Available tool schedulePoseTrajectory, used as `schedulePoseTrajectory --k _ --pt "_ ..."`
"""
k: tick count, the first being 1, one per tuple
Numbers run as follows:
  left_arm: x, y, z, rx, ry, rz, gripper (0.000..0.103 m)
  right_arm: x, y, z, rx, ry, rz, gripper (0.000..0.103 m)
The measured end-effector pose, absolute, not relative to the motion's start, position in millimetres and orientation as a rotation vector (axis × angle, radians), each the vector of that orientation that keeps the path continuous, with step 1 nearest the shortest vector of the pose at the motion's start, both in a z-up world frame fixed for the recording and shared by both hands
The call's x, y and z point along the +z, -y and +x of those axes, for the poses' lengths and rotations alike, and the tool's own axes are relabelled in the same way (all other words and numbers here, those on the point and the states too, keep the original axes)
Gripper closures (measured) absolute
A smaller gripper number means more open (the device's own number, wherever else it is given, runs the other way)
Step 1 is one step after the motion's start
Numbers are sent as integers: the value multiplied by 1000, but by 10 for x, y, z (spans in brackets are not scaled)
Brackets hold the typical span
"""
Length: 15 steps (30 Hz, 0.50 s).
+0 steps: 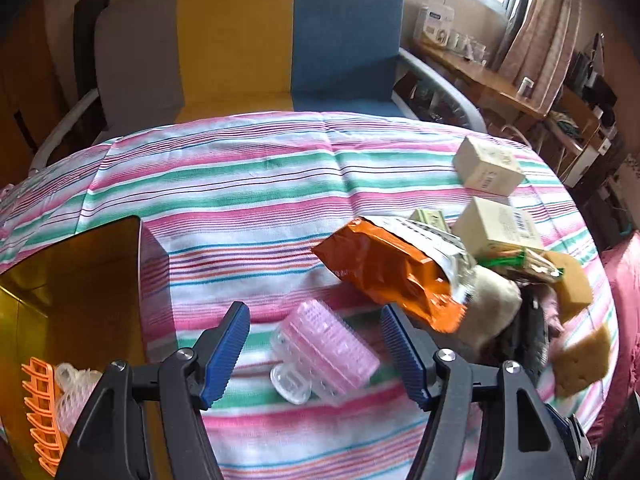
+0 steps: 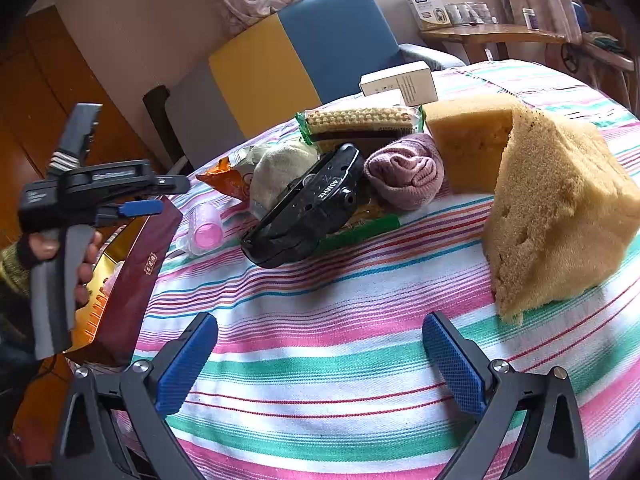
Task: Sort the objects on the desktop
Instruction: 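Move left tool to large clear-pink hair roller and grasp it, then hold roller in left tool while right tool grasps black handheld device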
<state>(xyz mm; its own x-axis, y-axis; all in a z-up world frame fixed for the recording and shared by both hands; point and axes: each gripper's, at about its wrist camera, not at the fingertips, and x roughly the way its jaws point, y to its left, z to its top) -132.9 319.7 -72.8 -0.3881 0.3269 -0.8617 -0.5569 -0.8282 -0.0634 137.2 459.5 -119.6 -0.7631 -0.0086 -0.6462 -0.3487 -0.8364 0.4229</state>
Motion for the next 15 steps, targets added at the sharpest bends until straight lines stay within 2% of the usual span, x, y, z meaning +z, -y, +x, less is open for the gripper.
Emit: schedulePoseTrajectory --k 9,12,15 --pt "-1163 -3229 -1525 2160 -280 -1480 36 -1160 -4636 1281 2686 -779 -1027 0" --pt "-1212 -3160 -1379 2151 -258 -1476 38 -1055 -4708 1181 2739 -858 -1046 0" --pt "-1200 -3127 -1203 2146 -268 -1451 39 -840 -4710 1030 2811 -746 -988 0"
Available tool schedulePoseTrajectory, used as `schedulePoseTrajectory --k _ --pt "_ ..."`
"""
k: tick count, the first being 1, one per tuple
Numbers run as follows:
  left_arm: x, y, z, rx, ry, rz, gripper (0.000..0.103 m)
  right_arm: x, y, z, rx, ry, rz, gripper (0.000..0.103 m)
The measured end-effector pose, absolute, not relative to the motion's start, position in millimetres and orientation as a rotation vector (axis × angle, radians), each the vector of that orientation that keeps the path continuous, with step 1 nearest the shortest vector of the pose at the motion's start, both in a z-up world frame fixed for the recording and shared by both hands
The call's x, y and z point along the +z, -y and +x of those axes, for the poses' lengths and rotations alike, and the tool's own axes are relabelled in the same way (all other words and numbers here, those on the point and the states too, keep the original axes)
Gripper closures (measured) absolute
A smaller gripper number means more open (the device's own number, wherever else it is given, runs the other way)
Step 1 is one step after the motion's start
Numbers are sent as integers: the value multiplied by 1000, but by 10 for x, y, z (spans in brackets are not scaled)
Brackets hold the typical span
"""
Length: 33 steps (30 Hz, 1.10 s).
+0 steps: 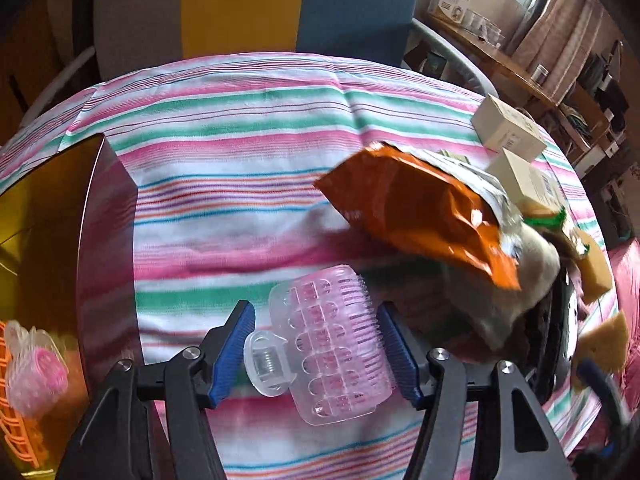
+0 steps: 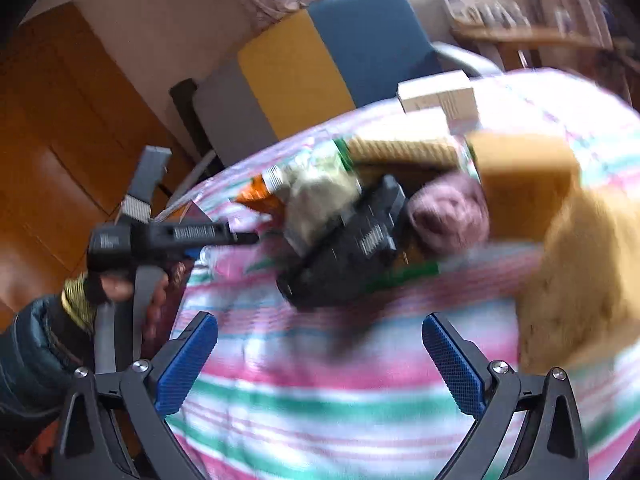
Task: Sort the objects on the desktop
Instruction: 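Hold roller in left tool while right tool grasps black handheld device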
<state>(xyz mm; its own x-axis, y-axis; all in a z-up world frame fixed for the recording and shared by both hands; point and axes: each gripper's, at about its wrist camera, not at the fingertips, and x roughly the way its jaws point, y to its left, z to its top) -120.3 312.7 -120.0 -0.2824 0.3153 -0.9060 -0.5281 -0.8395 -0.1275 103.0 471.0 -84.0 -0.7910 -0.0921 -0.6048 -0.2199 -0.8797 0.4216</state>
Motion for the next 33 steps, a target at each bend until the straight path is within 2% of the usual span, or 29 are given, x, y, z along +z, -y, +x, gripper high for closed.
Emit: schedulePoseTrajectory --k 5,13,20,24,28,33 --pt "-1178 -3066 -1063 2115 -249 -1450 39 -635 -4828 577 2859 -582 -964 0" --pt "-1149 -2940 -790 2054 -238 -1457 39 -784 -4944 -51 2845 -507 -1171 0" --pt "-1111 -2789 -461 2015 -241 -1448 39 -853 -4751 -36 2921 -594 -1372 0" --pt "-1093 -2715 -244 1998 -260 -1431 39 -860 -4618 198 2952 -615 -1379 0" --pt "-1076 -2634 -42 1979 -274 -1412 39 -972 -4548 455 2911 -753 -1458 0" --pt "-1059 -2508 129 1973 -280 -1380 39 -1018 -4346 784 2938 -761 -1411 0"
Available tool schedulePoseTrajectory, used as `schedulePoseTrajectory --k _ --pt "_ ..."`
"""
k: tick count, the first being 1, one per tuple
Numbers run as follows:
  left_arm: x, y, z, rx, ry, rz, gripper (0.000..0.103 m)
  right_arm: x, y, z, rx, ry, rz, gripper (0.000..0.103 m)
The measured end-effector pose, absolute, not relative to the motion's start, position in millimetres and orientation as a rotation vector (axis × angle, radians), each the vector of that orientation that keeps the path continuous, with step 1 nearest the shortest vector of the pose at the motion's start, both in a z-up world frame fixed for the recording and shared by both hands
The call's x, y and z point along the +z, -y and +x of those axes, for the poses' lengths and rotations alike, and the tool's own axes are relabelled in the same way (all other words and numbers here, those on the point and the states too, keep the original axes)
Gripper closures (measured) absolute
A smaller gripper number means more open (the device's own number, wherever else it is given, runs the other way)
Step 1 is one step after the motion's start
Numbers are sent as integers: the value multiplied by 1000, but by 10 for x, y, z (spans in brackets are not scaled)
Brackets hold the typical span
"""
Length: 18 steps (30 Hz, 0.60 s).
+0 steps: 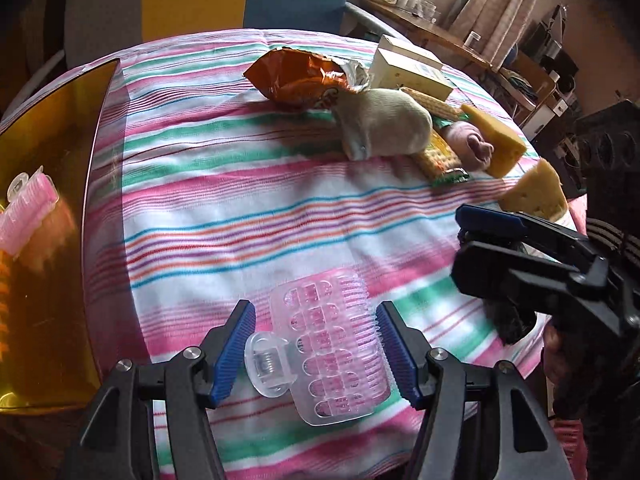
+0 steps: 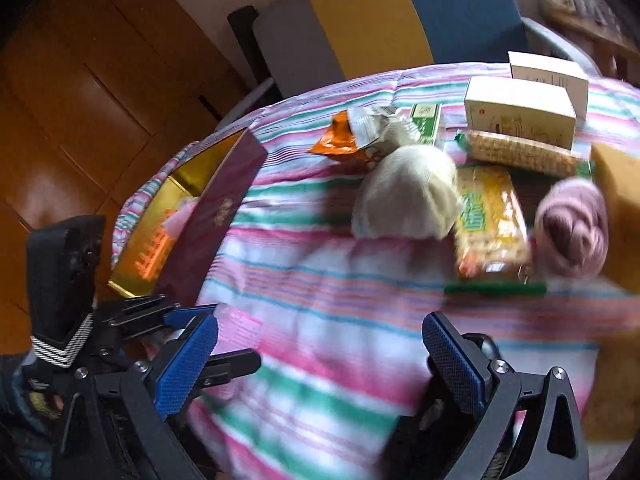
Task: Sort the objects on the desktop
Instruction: 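Hold roller in left tool while right tool grasps black handheld device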
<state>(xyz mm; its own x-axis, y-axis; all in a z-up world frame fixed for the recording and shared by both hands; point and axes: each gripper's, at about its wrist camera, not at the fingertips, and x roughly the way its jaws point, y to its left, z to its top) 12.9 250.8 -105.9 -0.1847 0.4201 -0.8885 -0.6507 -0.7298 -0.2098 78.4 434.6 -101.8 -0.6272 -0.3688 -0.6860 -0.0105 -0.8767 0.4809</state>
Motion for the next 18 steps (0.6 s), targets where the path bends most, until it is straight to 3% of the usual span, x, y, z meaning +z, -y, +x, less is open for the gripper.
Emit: schedulePoseTrajectory --k 7,18 --pt "-1009 -2280 220 1956 -230 -1334 37 -695 -4292 1310 -2802 617 1136 0" --pt "-1003 -2089 340 1948 -186 -1304 36 -815 -4310 1619 -2945 383 1372 2"
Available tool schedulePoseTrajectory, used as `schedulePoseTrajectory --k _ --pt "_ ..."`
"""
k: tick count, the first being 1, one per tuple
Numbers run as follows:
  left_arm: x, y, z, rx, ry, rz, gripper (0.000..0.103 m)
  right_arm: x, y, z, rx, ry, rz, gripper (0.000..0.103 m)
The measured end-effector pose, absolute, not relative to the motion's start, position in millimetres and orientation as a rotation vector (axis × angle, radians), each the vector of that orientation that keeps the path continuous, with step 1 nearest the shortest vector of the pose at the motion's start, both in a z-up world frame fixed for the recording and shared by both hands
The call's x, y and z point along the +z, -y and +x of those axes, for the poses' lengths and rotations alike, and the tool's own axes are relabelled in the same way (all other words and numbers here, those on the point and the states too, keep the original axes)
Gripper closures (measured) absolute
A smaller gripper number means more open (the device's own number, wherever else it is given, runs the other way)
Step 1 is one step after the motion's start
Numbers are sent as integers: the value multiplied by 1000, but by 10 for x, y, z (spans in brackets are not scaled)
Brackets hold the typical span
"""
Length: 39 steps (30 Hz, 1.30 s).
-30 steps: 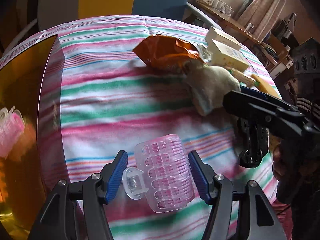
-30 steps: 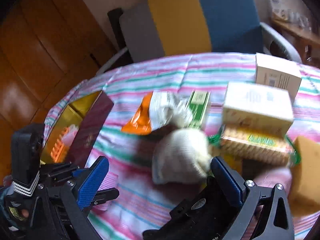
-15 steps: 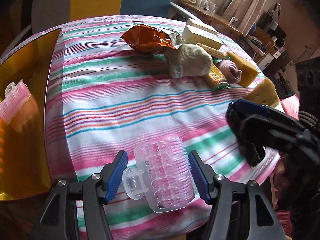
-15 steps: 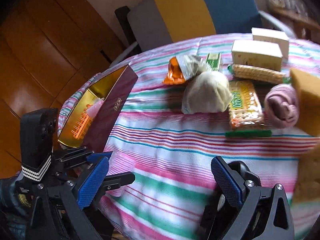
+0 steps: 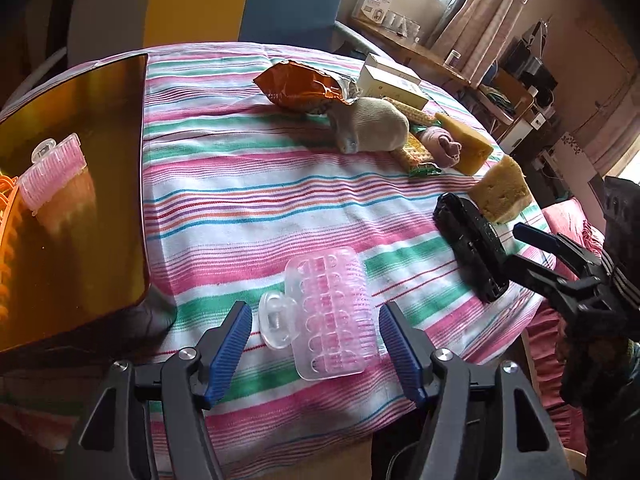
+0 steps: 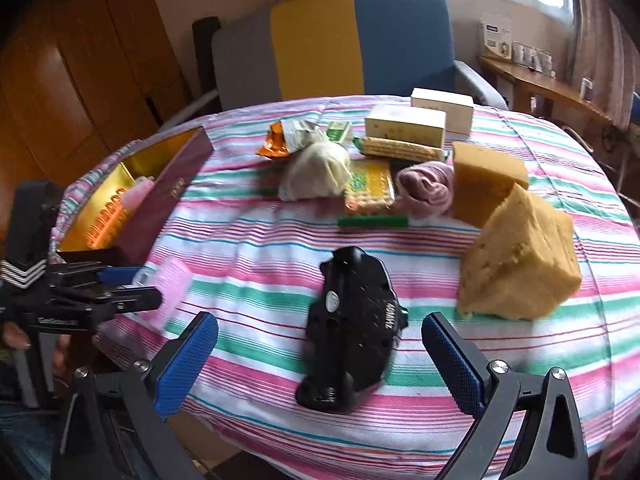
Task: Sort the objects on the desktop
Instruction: 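Hold roller in left tool while right tool grasps black handheld device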
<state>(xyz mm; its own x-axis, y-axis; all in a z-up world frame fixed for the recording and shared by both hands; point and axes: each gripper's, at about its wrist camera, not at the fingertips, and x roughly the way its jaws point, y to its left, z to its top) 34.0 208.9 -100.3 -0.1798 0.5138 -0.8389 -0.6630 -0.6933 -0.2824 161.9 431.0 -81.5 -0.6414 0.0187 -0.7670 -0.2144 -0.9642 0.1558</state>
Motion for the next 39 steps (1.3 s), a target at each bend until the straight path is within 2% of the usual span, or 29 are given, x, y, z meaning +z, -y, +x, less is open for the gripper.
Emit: schedulePoseTrajectory --k 3,14,18,20,22,31,33,35,39 --pt "-994 -2057 372 1942 -182 -1295 36 -865 -4329 1586 2680 -341 -1278 10" --pt "-989 -2070 420 1925 -193 -1254 36 -1143 -4296 1536 2592 -290 -1345 12" --pt "-1086 -2098 401 1920 -217 -1291 36 -1156 -4315 1583 2615 -323 -1299 10" --pt "-1093 -2112 405 1923 -230 -1283 36 -1170 -4319 1592 2628 -356 -1296 3" --pt "-1108 -2124 406 1924 -240 -1283 36 -1176 -4311 1567 2618 -364 -1311 0" --pt "-1130 -2021 342 1907 -122 -1304 35 -1190 -4231 1543 2586 -313 -1298 0" --pt "-1133 -1984 314 1895 -78 -1314 35 -1177 -4239 1544 2568 -307 -1282 6" --pt "-1139 -1954 292 1885 -40 -1320 35 -1151 -4272 1564 2551 -316 -1257 19" --pt "-1137 -1950 303 1883 -34 -1316 35 -1140 -4294 1564 2538 -286 -1258 25"
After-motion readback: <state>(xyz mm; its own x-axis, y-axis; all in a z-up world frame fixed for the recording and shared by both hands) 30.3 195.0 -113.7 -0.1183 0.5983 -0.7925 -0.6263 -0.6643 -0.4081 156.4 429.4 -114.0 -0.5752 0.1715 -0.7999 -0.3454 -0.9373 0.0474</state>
